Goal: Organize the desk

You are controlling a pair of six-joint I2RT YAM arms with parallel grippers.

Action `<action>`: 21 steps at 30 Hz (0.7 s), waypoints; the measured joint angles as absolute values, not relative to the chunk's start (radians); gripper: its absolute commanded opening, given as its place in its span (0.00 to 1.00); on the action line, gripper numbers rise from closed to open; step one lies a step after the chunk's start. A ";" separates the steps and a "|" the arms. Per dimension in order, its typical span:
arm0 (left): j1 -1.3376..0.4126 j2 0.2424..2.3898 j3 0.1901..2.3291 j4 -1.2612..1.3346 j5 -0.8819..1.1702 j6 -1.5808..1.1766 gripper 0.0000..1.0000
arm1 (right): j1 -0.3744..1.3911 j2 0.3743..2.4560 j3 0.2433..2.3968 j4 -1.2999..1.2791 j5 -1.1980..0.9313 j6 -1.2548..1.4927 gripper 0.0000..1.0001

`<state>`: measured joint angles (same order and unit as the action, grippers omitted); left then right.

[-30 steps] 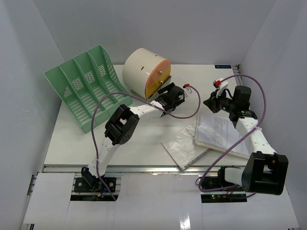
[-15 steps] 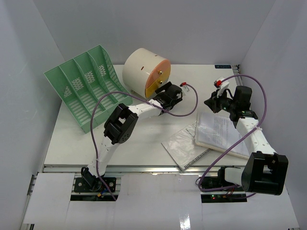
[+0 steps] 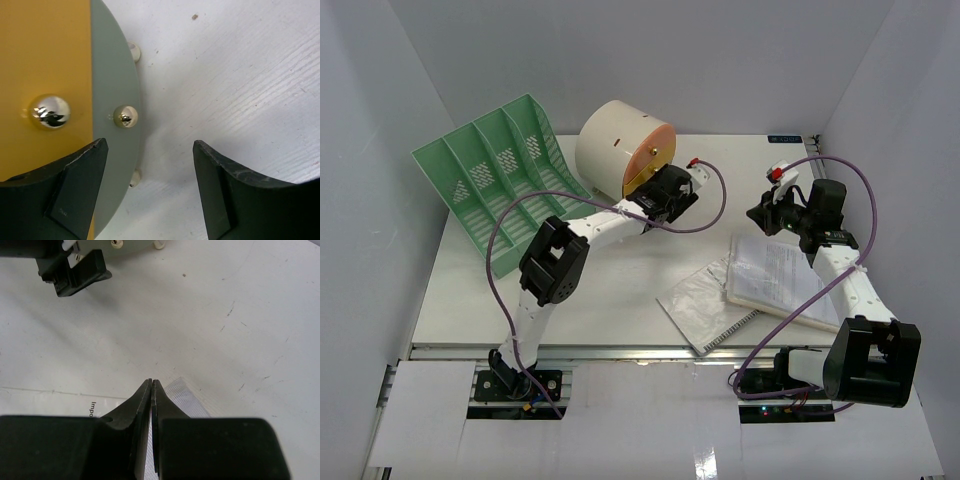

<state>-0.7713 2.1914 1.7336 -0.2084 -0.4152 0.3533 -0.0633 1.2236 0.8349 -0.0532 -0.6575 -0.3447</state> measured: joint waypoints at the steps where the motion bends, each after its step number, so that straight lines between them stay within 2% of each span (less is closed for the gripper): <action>1: -0.767 2.182 1.734 -0.213 -0.410 0.347 0.79 | -0.065 1.224 0.835 -0.053 -0.657 -0.344 0.08; 8: -0.746 2.158 1.732 -0.233 -0.402 0.320 0.84 | -0.069 1.224 0.835 -0.053 -0.657 -0.345 0.08; 21: -0.747 2.157 1.721 -0.261 -0.388 0.313 0.84 | -0.071 1.224 0.835 -0.054 -0.657 -0.348 0.08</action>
<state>-0.7470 2.1570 1.7212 -0.2611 -0.3882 0.3129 -0.0708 1.2236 0.8349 -0.0536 -0.6575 -0.3481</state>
